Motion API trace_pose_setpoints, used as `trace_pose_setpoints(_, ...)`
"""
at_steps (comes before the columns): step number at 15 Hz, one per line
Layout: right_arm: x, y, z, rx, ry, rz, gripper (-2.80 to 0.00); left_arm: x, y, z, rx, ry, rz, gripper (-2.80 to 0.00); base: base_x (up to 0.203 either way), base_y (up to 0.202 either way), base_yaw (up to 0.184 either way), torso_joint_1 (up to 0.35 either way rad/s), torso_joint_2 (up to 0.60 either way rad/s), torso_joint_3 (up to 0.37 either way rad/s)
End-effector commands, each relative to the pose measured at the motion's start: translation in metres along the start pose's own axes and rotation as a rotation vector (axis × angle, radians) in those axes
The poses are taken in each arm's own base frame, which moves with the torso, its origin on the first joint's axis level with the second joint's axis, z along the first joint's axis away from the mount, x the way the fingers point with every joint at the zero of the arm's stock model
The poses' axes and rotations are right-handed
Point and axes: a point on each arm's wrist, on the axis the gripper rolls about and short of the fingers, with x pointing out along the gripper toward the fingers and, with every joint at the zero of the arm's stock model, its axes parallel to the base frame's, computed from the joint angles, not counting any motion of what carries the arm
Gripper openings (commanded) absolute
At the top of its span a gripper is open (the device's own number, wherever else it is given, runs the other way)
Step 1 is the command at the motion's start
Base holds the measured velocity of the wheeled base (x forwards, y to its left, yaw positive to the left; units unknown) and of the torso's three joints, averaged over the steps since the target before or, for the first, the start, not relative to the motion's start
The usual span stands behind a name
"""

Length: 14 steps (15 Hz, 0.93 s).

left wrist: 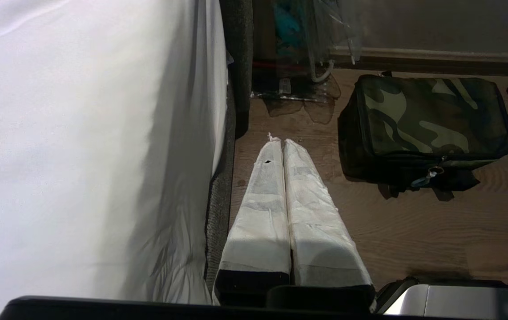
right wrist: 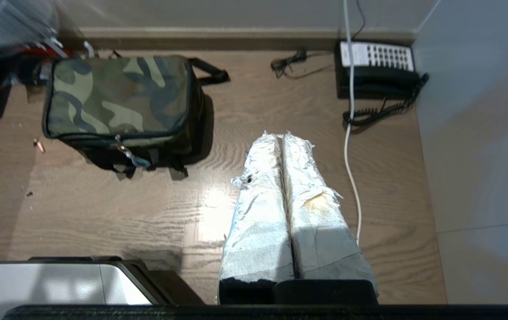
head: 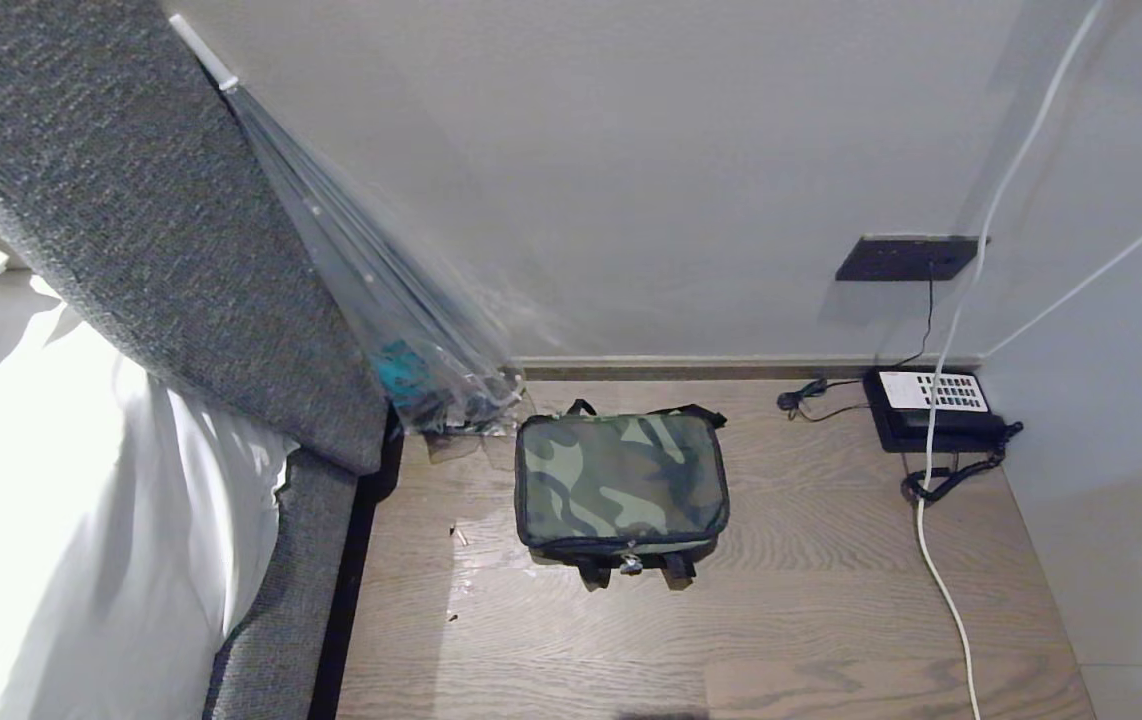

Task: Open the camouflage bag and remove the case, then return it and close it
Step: Open the top of the storage box

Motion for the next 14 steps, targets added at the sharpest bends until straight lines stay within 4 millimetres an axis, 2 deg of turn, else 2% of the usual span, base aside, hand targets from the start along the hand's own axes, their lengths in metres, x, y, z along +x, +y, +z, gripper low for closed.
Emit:
trace_pose_setpoints(1,0.0000,0.0000,0.0000,-0.001,-0.001,0.000,-2.80,0.0001,0.0000,0.0000,0.000,0.001,0.000,-2.80,0.000,0.000,0.000,0.010,0.00,-0.190)
trace_pose_setpoints(14,0.0000,0.0000,0.0000,-0.001,-0.001,0.000,-2.80,0.0000,0.0000,0.0001,0.000,-0.001,0.000,-2.80,0.000,0.000,0.000,0.003,0.00,-0.197)
